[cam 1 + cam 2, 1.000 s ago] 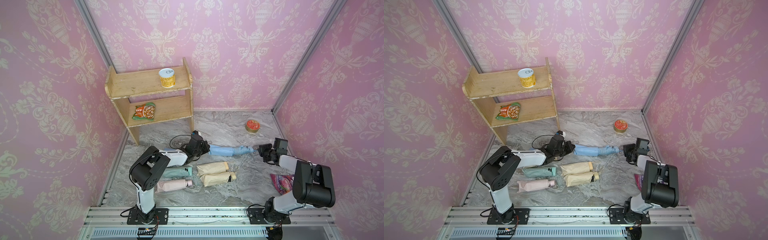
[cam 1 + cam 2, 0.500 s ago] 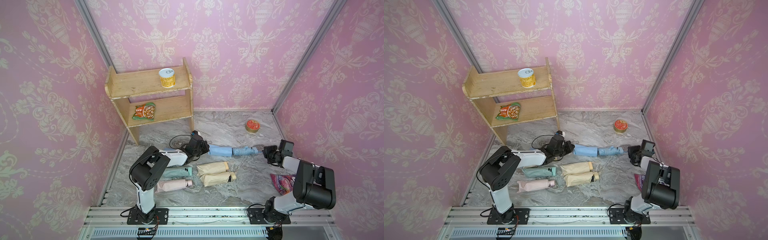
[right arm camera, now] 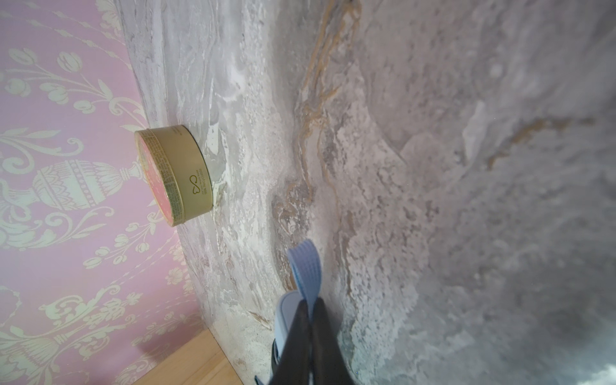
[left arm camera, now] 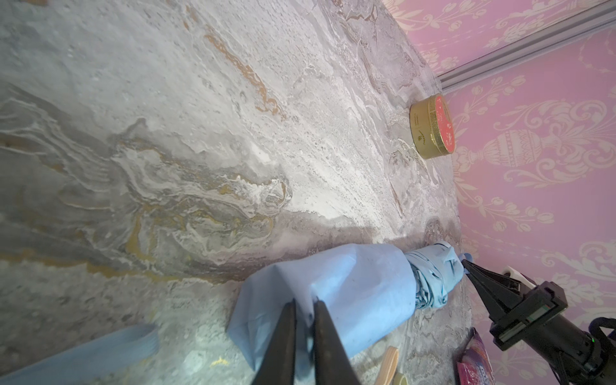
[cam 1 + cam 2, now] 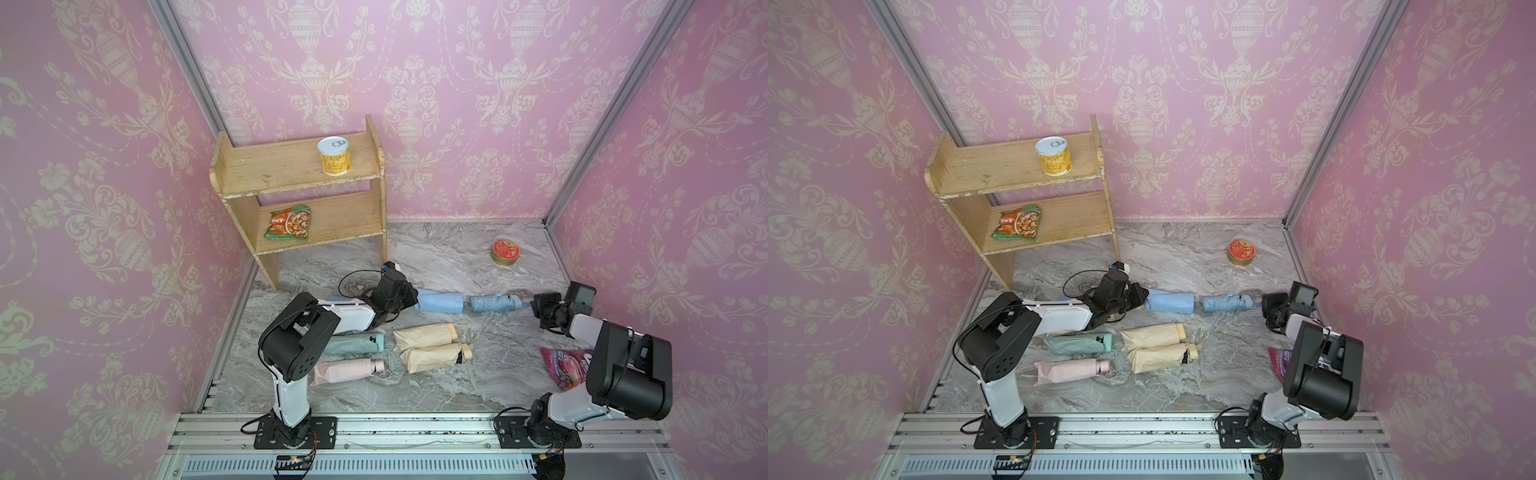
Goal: Take umbrellas out of sleeves
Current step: Take out the umbrella from the umbrella sleeve.
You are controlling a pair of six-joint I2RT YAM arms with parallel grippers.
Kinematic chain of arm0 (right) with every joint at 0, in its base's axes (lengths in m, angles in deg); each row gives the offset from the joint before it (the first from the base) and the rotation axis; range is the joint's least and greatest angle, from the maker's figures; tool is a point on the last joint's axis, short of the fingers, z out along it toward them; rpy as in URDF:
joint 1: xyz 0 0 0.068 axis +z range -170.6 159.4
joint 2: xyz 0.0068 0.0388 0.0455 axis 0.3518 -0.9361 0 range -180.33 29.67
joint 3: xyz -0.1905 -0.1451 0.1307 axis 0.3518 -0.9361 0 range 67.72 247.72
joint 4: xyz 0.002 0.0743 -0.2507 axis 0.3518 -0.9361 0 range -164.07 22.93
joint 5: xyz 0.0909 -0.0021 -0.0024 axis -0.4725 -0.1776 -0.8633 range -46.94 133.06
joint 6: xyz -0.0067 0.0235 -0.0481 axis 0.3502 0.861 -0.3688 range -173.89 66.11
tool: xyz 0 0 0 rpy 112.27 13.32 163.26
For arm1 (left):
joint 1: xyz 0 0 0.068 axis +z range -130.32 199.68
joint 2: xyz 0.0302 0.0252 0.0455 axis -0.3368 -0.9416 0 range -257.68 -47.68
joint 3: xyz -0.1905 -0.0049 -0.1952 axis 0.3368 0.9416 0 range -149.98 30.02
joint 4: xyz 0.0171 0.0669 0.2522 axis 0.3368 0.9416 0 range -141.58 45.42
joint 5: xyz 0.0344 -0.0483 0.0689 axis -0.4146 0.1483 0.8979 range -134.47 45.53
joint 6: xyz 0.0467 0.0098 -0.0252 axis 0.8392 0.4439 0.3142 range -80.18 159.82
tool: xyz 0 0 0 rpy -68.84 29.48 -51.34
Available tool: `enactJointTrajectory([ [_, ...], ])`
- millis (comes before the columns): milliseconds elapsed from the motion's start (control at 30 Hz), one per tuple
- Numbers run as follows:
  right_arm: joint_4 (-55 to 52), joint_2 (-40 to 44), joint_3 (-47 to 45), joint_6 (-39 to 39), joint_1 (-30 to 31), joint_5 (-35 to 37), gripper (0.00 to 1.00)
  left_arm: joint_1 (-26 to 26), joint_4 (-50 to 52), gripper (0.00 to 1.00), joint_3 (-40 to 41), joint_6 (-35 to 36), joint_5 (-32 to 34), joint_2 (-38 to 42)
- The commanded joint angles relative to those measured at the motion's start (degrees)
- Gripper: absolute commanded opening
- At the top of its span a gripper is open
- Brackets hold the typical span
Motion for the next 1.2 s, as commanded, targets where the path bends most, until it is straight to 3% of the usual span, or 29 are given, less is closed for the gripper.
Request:
enactJointTrajectory([
  [0,-0.5,0.9,0.0,-2.1,-0.5,-0.8,0.22,-0.2,1.4,0.26,-0.1,2.0,2.0,2.8],
  [233,-5.6,5.7,1.6,-6.4,-0.5,0.1,0.66,-0.2,3.1,0.49,0.8,4.2,4.1,6.7],
  [500,-13.6,13.9,2.9,-13.0,-0.5,-2.4,0.9,-0.3,8.9,0.67,2.4,8.9,7.6,14.7],
  [833,-23.0,24.6,1.1,-18.1,1.1,-7.1,1.0,-0.3,19.5,0.77,5.5,14.5,11.3,27.1],
  [1167,-26.5,32.8,-3.1,-16.3,11.1,-5.9,1.0,-0.6,30.1,0.78,8.6,15.2,9.7,36.2],
])
